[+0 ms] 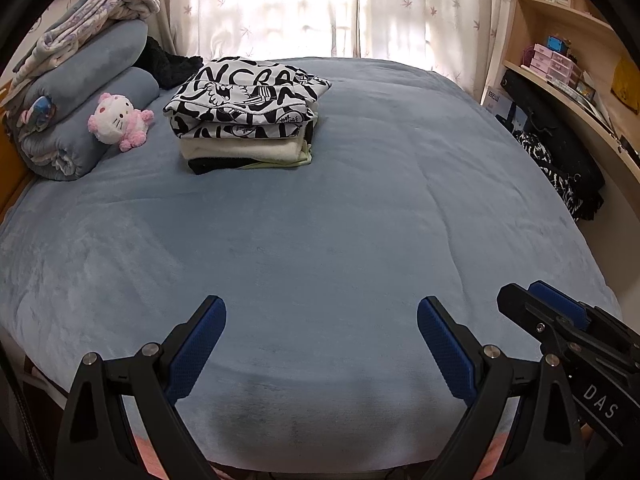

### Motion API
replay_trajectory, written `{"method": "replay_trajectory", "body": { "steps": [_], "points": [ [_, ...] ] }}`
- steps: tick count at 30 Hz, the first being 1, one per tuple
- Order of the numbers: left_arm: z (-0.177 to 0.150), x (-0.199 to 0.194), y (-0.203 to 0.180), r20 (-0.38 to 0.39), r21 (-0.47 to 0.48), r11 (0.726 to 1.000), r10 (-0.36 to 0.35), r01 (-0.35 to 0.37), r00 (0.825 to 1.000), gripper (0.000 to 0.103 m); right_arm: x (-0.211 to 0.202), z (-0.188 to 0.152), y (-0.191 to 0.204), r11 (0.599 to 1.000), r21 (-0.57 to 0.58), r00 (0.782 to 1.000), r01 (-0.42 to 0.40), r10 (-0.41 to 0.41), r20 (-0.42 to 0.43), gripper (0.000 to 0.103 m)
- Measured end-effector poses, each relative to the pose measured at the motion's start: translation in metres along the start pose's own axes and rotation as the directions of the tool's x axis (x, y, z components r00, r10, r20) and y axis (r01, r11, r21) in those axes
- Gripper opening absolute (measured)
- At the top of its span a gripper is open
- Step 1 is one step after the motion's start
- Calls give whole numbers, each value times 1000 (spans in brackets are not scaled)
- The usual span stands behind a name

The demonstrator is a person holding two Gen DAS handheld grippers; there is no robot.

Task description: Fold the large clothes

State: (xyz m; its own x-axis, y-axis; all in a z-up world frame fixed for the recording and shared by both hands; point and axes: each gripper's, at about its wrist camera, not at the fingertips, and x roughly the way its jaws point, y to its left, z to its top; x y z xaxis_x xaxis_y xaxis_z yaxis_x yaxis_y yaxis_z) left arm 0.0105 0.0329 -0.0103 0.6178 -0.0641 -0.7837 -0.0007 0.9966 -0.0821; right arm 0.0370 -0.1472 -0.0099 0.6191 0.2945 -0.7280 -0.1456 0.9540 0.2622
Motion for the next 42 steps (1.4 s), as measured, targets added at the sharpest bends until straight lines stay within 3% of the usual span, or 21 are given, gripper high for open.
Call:
{"method": "replay_trajectory", "body": {
  "steps": [42],
  "points": [
    [-1, 15, 0, -52, -18, 1000, 8, -9, 999, 95, 9, 0, 2, 1000, 1, 1000, -14, 14, -11, 45]
  ]
}}
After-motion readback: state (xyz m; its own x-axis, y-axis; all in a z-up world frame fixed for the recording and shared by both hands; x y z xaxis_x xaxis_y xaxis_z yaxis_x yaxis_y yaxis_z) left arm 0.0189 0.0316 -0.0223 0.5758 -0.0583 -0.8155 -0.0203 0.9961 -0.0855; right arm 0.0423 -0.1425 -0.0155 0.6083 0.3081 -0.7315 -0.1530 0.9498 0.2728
